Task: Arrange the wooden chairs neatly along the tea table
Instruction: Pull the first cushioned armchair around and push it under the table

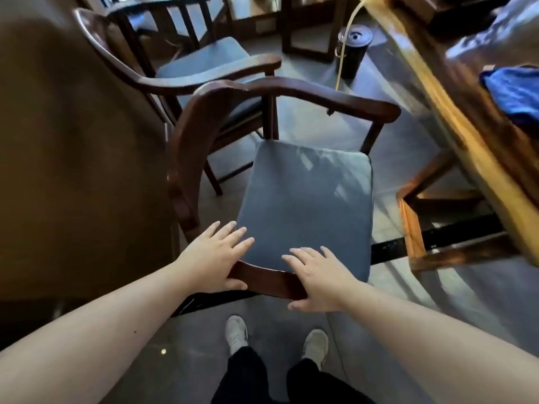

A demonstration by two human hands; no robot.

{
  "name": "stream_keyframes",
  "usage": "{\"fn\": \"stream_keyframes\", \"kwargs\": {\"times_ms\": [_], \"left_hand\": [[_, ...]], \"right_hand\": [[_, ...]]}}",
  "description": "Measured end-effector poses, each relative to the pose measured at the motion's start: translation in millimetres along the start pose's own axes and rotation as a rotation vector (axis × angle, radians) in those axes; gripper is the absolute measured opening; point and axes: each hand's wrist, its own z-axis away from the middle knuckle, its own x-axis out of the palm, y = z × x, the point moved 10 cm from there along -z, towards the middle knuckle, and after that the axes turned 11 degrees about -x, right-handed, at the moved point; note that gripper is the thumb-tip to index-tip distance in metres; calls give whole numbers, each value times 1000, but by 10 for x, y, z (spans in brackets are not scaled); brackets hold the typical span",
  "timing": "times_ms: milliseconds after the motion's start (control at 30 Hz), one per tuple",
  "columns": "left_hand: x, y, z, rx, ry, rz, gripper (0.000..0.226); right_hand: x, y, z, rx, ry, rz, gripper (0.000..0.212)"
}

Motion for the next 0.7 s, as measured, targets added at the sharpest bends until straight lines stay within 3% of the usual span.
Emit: {"fn": "stream_keyframes", "kwargs": {"times_ms": [133,300,500,700], "left_hand": [[378,-12,-137,80,-122,-64,104],[429,102,-268,212,-22,-95,59],[320,289,-231,208,6,-17,48],[164,1073,-240,170,-12,76,44]], "right_hand": [[420,84,-32,100,-95,-99,99],[445,313,-18,179,4,-156,44],[441,365,74,96,-50,-71,41],[501,874,691,151,-185,-53,44]]}}
